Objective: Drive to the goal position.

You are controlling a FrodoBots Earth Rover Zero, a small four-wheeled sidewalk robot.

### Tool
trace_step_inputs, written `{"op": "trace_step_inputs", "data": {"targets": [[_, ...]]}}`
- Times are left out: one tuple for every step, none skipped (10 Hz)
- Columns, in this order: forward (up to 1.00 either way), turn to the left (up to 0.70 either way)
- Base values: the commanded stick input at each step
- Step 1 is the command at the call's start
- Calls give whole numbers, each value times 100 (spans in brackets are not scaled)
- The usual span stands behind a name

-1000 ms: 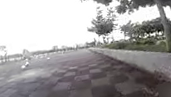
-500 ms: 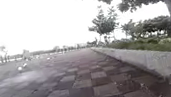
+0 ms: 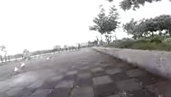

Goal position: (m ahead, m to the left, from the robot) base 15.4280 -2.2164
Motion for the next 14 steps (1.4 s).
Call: {"op": "trace_step_inputs", "data": {"targets": [[70,0],[70,0],[70,0],[70,0],[70,0],[70,0],[70,0],[70,0],[70,-25],[70,-35],[70,-35],[70,-35],[70,-35],[70,-35]]}}
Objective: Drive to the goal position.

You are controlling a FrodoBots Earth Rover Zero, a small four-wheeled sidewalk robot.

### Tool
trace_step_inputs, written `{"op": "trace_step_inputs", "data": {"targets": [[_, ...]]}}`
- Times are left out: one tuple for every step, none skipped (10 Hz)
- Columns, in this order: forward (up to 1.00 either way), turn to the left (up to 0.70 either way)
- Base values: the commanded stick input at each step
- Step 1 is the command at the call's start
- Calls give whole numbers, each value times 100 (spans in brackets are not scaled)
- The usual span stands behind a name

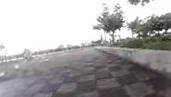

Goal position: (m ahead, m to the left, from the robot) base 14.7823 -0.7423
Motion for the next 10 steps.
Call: {"op": "trace_step_inputs", "data": {"targets": [[70,-24],[70,0],[70,0],[70,0],[70,0],[70,0],[70,0],[70,0],[70,0],[70,0]]}}
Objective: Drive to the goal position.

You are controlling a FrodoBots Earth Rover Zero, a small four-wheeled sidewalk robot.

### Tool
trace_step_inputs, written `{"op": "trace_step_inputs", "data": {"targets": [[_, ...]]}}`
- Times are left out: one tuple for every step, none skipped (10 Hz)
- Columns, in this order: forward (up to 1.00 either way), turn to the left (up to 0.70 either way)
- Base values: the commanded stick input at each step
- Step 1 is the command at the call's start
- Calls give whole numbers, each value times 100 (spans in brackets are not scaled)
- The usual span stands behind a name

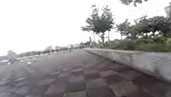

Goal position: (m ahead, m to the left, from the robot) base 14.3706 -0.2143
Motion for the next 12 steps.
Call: {"op": "trace_step_inputs", "data": {"targets": [[70,0],[70,0],[70,0],[70,0],[70,0],[70,0],[70,0],[70,0],[70,0],[70,0],[70,0],[70,0]]}}
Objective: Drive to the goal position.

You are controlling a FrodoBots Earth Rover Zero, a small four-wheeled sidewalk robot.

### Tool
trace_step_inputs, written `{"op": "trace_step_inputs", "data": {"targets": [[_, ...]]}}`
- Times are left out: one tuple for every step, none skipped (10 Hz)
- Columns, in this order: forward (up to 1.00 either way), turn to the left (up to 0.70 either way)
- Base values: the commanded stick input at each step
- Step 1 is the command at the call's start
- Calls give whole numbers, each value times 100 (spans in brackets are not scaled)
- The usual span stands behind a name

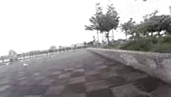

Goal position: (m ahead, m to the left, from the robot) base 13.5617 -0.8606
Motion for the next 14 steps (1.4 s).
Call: {"op": "trace_step_inputs", "data": {"targets": [[70,0],[70,0],[70,0],[70,0],[70,0],[70,0],[70,0],[70,0],[70,0],[70,0],[70,0],[70,0],[70,0],[70,0]]}}
